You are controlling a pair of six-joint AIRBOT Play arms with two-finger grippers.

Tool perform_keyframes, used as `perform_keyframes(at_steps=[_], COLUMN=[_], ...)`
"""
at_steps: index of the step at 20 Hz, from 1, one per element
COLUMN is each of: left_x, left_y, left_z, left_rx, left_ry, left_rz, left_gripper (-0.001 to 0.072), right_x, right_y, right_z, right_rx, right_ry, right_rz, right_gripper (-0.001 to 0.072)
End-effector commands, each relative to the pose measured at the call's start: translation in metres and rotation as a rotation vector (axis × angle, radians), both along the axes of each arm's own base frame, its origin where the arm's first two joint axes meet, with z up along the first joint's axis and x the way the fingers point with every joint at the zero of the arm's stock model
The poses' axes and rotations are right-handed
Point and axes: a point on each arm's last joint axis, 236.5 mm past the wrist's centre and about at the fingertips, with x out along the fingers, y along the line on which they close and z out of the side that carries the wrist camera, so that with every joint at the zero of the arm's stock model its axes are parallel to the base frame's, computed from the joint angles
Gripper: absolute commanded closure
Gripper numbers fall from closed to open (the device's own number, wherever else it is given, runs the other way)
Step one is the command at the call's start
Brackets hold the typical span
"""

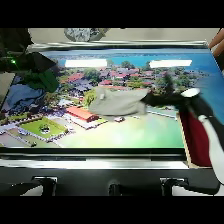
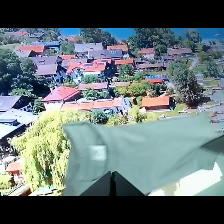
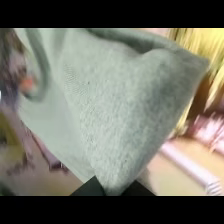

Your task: Fold the shirts.

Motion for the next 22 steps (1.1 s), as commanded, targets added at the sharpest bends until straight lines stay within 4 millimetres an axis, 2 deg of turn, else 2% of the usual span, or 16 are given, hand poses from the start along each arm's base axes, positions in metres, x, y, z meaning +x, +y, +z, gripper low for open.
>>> perform_keyframes(at_steps=[1,3,5,8,12,15,19,20,22], left_x=[0.000,0.000,0.000,0.000,0.000,0.000,0.000,0.000,0.000], left_y=[0.000,0.000,0.000,0.000,0.000,0.000,0.000,0.000,0.000], left_z=[0.000,0.000,0.000,0.000,0.000,0.000,0.000,0.001,0.001], left_rx=[0.007,0.006,0.005,0.006,0.006,0.007,0.013,0.013,0.013], left_ry=[-0.005,-0.005,-0.005,-0.006,-0.006,-0.007,-0.012,-0.013,-0.013], left_rz=[-0.006,-0.005,-0.006,-0.006,-0.006,-0.007,-0.012,-0.012,-0.012], left_gripper=[0.0673,0.0673,0.0673,0.0673,0.0673,0.0673,0.0673,0.0673,0.0673], right_x=[0.003,-0.013,-0.034,-0.061,-0.083,-0.105,-0.153,-0.168,-0.206], right_y=[-0.092,-0.149,-0.193,-0.237,-0.292,-0.311,-0.323,-0.326,-0.324], right_z=[0.079,0.107,0.126,0.142,0.154,0.159,0.168,0.161,0.133], right_rx=[-0.094,-0.156,-0.190,-0.196,-0.192,-0.191,-0.245,-0.267,-0.308], right_ry=[-0.091,-0.082,-0.070,-0.049,-0.060,-0.039,0.028,0.083,0.263], right_rz=[-0.124,-0.218,-0.290,-0.374,-0.543,-0.586,-0.606,-0.611,-0.570], right_gripper=[0.0664,0.0663,0.0663,0.0663,0.0663,0.0663,0.0663,0.0663,0.0662])
